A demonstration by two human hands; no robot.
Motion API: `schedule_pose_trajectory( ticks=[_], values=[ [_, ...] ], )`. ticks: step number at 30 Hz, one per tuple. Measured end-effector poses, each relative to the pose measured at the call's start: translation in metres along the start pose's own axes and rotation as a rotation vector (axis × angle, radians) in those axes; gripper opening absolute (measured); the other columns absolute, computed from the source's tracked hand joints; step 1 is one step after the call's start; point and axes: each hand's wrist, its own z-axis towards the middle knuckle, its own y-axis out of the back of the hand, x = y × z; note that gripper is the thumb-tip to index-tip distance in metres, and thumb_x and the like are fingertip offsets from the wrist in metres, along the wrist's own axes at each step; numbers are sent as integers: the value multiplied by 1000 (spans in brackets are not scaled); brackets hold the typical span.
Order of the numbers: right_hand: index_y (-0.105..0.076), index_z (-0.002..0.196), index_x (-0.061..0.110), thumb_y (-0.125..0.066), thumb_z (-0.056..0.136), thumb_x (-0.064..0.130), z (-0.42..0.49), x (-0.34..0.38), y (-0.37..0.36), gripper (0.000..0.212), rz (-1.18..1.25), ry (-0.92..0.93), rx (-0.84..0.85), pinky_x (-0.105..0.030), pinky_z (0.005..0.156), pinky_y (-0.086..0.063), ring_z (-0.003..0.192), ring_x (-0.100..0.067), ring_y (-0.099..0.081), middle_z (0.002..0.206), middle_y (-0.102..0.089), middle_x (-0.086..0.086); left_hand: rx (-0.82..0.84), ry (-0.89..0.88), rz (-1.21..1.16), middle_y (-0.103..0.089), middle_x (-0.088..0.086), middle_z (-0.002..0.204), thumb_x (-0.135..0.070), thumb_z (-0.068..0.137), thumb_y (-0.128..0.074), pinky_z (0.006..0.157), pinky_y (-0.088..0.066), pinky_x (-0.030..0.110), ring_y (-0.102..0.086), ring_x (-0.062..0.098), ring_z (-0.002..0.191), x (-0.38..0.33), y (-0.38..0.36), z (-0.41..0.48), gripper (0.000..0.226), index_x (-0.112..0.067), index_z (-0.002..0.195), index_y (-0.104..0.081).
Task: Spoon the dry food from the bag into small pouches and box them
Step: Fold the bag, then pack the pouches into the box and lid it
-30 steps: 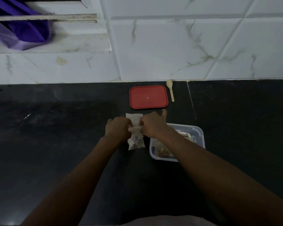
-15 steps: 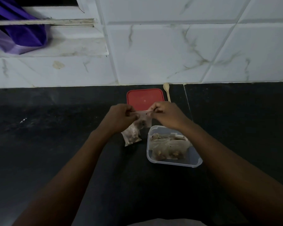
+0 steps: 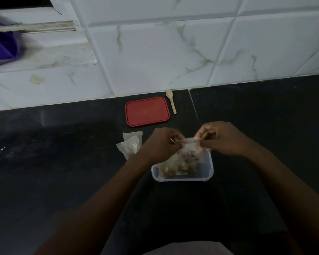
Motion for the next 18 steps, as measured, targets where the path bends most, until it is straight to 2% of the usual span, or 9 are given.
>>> schedule_pose_trajectory(
  ticks=[4, 7, 9, 12, 14, 16, 18],
  values=[
    [-74, 101, 25, -77, 88, 12, -3, -14, -4, 19, -185, -34, 146, -24, 80, -60, 84, -2, -71, 95, -73, 9, 71, 29, 53, -76, -1, 100, -13, 94, -69, 86, -57, 33, -69, 11, 87, 2, -29, 5, 14, -17, 104, -78],
    [-74, 106, 25, -77, 88, 12, 3, -19, -13, 22, -322, -26, 163, -16, 73, -53, 86, 1, -67, 99, -71, 10, 87, 65, 105, -76, -2, 98, -13, 94, -66, 74, -48, 22, -66, 11, 88, 4, -41, 7, 15, -18, 102, -78],
    [-75, 105, 25, -77, 87, 12, 6, -19, -19, 22, -393, -24, 167, -18, 78, -54, 89, -2, -67, 99, -71, 11, 88, 93, 155, -76, -1, 99, -12, 94, -64, 70, -42, 20, -66, 12, 91, 8, -48, 8, 17, -19, 101, -78],
    [-74, 92, 32, -73, 86, 15, 10, -17, -29, 19, -549, -39, 175, -31, 80, -58, 85, -8, -66, 92, -68, 11, 118, 106, 196, -77, 0, 98, -10, 91, -64, 80, -52, 29, -69, 17, 92, 14, -55, 9, 19, -19, 99, -79],
    [-69, 90, 35, -71, 89, 22, 10, -14, -34, 13, -667, -59, 175, -31, 73, -52, 84, -11, -62, 89, -61, 11, 153, 84, 254, -77, 4, 101, -9, 90, -64, 86, -53, 34, -69, 20, 95, 15, -60, 9, 20, -16, 103, -79],
    [-69, 99, 35, -69, 92, 31, 11, -14, -37, 8, -793, -57, 175, -30, 73, -45, 86, -12, -60, 95, -60, 8, 161, 77, 352, -76, 5, 106, -15, 92, -64, 87, -55, 40, -69, 23, 99, 16, -65, 10, 22, -18, 108, -77],
    [-70, 109, 31, -68, 93, 36, 11, -14, -40, 17, -858, -70, 173, -32, 75, -45, 89, -14, -60, 101, -63, 3, 137, 76, 442, -73, 5, 111, -21, 93, -62, 84, -57, 43, -68, 25, 100, 17, -70, 11, 24, -21, 112, -76]
  ],
)
